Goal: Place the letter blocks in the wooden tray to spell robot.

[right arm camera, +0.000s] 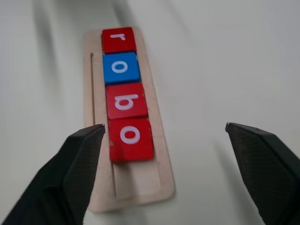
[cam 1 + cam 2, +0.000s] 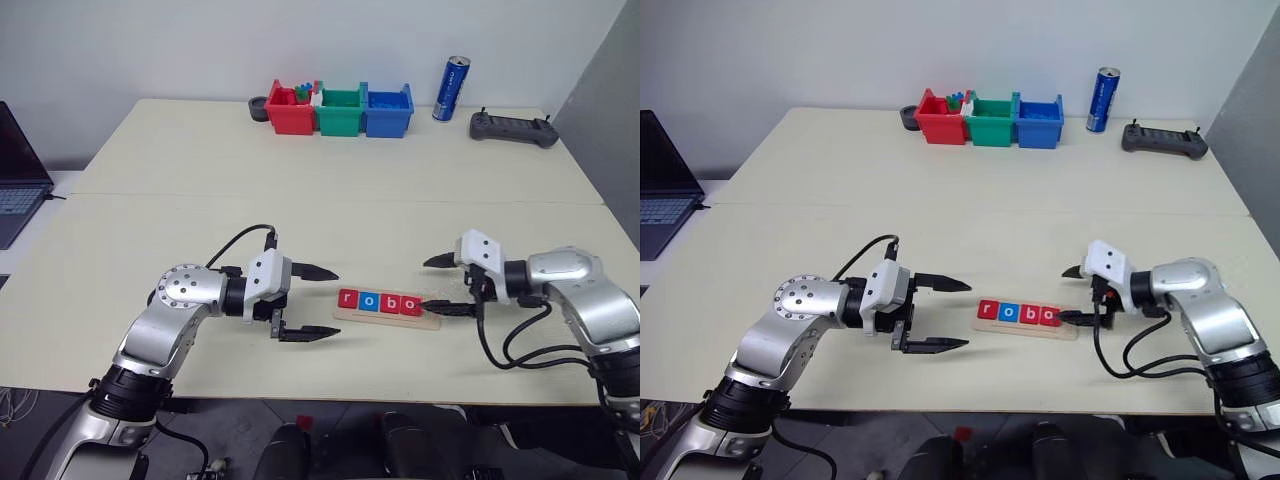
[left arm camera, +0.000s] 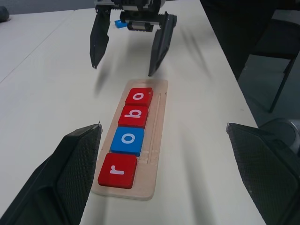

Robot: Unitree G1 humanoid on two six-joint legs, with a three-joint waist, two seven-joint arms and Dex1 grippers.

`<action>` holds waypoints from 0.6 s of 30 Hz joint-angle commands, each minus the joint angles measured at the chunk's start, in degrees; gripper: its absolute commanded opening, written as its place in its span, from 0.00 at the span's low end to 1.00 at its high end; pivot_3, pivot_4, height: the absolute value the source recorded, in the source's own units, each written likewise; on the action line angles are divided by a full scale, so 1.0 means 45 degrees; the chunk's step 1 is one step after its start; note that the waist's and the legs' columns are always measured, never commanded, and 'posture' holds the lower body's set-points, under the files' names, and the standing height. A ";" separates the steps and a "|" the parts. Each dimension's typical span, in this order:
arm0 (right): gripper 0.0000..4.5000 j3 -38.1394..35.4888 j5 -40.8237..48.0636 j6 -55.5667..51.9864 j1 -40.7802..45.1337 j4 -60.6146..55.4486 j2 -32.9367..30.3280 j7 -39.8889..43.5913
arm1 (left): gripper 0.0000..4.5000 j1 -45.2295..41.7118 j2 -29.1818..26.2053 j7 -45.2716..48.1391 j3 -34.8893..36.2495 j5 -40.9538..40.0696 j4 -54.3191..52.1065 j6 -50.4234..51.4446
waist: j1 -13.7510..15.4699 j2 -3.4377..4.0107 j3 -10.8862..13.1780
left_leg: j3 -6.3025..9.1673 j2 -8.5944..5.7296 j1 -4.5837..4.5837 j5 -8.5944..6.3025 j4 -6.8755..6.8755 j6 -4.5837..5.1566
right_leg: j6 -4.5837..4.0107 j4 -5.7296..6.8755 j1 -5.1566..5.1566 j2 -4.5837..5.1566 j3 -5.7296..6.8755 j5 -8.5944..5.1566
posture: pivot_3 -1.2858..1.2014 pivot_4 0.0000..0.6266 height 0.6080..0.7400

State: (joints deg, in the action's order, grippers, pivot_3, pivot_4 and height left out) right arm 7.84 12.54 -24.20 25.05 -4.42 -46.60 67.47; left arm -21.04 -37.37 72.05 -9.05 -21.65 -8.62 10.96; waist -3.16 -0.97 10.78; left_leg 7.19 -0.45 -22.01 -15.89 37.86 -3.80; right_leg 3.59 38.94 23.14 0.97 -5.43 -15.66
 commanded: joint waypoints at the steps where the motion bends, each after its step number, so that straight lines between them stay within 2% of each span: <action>1: 0.70 -0.0316 0.0169 0.0485 -0.0499 -0.0265 -0.0224 0.0186 | 1.00 -0.0246 0.0014 0.0058 0.0157 -0.0121 -0.0068 -0.0116 | 0.0000 0.0000 0.0000 | 0.0002 0.0002 0.0001 0.0000 0.0000 0.0000 | 0.0000 0.0000 0.0000 -0.0001 0.0002 0.0000 | 0.52 0.24 1.00; 9: 0.04 -0.0031 0.0736 -0.0029 -0.1293 -0.1543 -0.0144 0.0387 | 1.00 -0.0299 -0.0028 0.0021 0.0171 -0.0115 -0.0119 -0.0064 | -0.0019 0.0000 0.0000 | -0.0004 0.0004 0.0004 0.0000 0.0001 0.0000 | 0.0000 0.0005 0.0000 -0.0005 -0.0005 0.0000 | 0.52 0.24 1.00; 10: 0.01 0.0019 0.0798 -0.0130 -0.1383 -0.1686 -0.0154 0.0421 | 1.00 -0.0291 -0.0037 0.0009 0.0179 -0.0110 -0.0133 -0.0067 | -0.0009 0.0000 0.0000 | 0.0000 0.0004 0.0003 0.0000 0.0001 0.0000 | 0.0000 0.0005 0.0000 -0.0005 -0.0002 0.0000 | 0.52 0.24 1.00; 18: 0.01 0.0567 0.0285 0.0104 -0.1474 -0.1739 -0.0051 0.0185 | 1.00 -0.0371 -0.0038 -0.0005 0.0184 -0.0124 -0.0123 -0.0010 | -0.0008 0.0000 0.0000 | 0.0000 0.0003 0.0002 0.0000 0.0002 0.0000 | 0.0000 0.0004 0.0000 -0.0004 -0.0001 0.0000 | 0.52 0.24 1.00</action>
State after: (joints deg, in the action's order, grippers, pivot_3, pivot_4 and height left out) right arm 10.53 14.40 -24.81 18.37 -11.33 -46.72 68.56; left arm -22.08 -37.34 72.00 -9.05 -21.61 -8.37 10.96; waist -3.20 -0.97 10.78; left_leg 7.18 -0.44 -22.00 -15.89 37.87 -3.80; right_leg 3.59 38.96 23.14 0.96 -5.43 -15.66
